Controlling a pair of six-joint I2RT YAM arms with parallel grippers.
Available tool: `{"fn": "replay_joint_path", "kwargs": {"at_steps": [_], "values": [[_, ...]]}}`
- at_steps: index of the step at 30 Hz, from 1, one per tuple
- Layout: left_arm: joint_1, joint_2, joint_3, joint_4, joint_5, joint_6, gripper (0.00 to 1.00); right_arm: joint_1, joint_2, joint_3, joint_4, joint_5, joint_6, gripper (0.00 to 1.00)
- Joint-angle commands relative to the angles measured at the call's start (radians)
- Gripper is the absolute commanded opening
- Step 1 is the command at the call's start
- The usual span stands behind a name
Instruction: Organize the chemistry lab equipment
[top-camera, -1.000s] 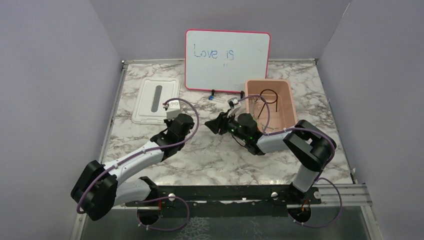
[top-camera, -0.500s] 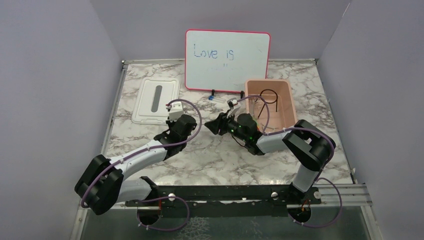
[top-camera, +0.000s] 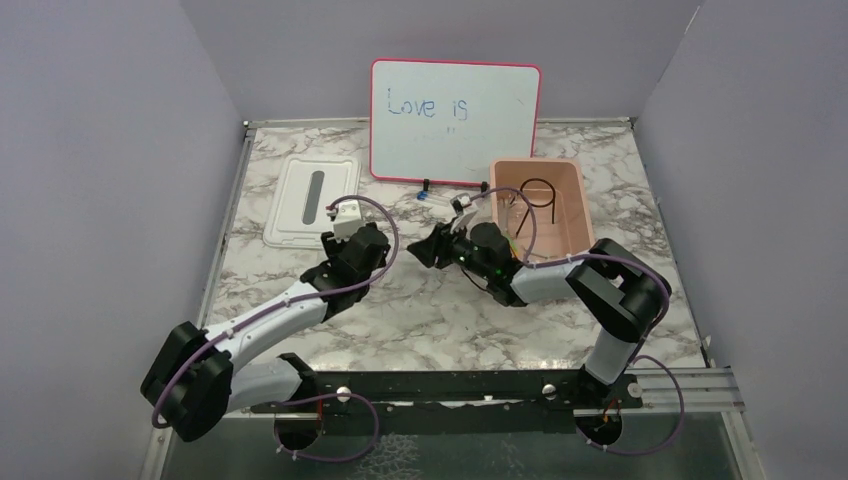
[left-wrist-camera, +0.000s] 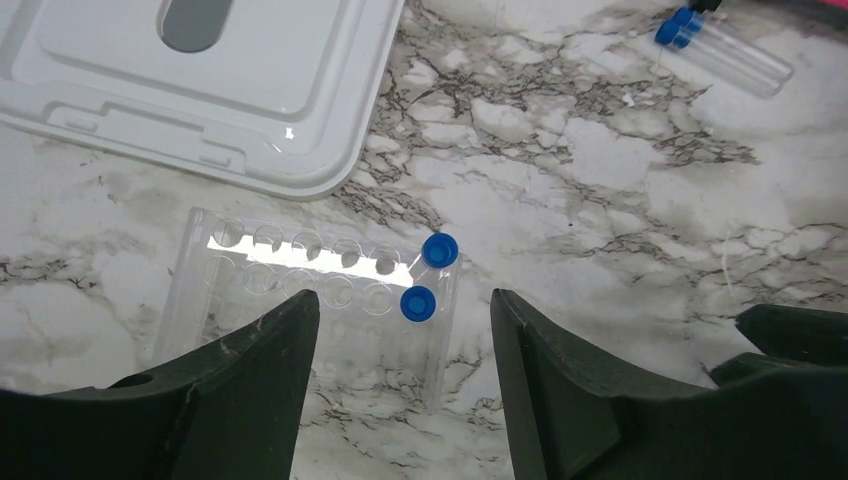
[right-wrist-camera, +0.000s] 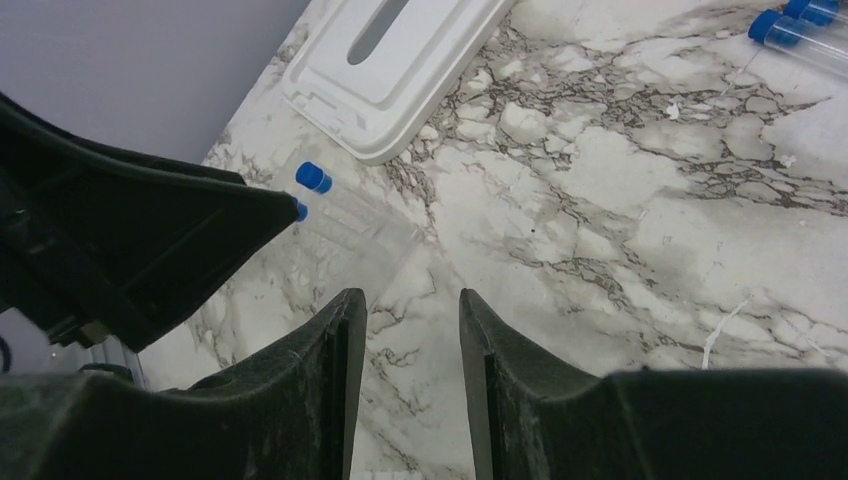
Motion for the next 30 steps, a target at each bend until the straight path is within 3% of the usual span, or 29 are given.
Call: {"fn": "replay_joint_path", "kwargs": {"at_steps": [1, 7, 10, 14, 23, 30], "values": [[-0.003, -0.103, 0.07, -0.078, 0.001, -0.029, 0.69, 0.001, -0.008, 0.116, -0.192, -0.001, -0.04, 0.45], [-0.004, -0.203, 0.153, -0.169, 0.079, 0.013, 0.75, -0.004, 0.03, 0.4, -0.59, 0.148, -0.104, 0.52], [-0.003, -0.236, 0.218, -0.248, 0.106, 0.035, 0.75, -0.036, 0.117, 0.552, -0.741, 0.25, -0.098, 0.58], [-0.002, -0.289, 0.278, -0.323, 0.135, 0.093, 0.75, -0.113, 0.261, 0.733, -0.907, 0.275, -0.066, 0.61], [-0.002, -0.358, 0.288, -0.367, 0.127, 0.151, 0.77, -0.139, 0.444, 0.975, -1.034, 0.328, -0.115, 0.62], [-0.002, -0.342, 0.276, -0.365, 0.116, 0.172, 0.77, -0.138, 0.499, 1.041, -1.095, 0.333, -0.106, 0.62]]}}
